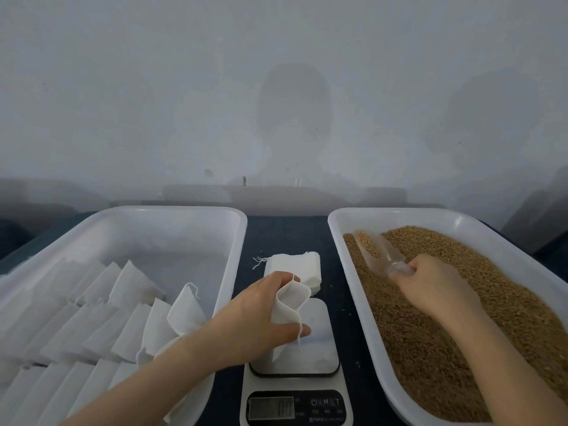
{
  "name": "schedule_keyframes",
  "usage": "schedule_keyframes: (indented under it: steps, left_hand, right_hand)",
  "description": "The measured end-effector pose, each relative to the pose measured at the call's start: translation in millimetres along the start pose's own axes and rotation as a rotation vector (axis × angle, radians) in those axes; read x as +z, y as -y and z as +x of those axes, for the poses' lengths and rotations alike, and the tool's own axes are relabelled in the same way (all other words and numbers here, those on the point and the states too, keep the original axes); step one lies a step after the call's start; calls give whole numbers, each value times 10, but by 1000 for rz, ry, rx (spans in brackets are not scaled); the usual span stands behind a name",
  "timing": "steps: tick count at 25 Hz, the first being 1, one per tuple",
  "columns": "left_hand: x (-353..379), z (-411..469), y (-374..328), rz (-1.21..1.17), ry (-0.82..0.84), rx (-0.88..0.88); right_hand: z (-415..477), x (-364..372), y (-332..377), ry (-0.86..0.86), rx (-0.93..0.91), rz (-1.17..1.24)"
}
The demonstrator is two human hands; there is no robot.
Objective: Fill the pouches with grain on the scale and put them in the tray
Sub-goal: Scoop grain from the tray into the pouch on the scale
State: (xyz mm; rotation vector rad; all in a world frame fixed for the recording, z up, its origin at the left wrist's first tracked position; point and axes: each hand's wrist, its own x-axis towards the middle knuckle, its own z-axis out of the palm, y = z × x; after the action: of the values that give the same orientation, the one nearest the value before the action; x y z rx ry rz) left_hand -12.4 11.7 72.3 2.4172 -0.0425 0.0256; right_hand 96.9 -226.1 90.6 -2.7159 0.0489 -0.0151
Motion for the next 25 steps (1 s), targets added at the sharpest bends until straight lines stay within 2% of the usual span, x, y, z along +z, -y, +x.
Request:
schedule_keyframes:
  steps: [6,8,15,25]
  left_hand:
    - [26,59,47,-9,-69,-34]
    - [26,76,63,-33,-106,-27]
    - [26,115,72,-15,-97,-2]
    - [38,116,106,18,-81,19]
  right_hand:
    - [-19,-59,14,-241,-160,-111]
    - [-46,-81,40,-293,-216,-82]
    - [-159,-371,82,-112,-412,80]
    - [-369,-592,39,-101,-633,-132]
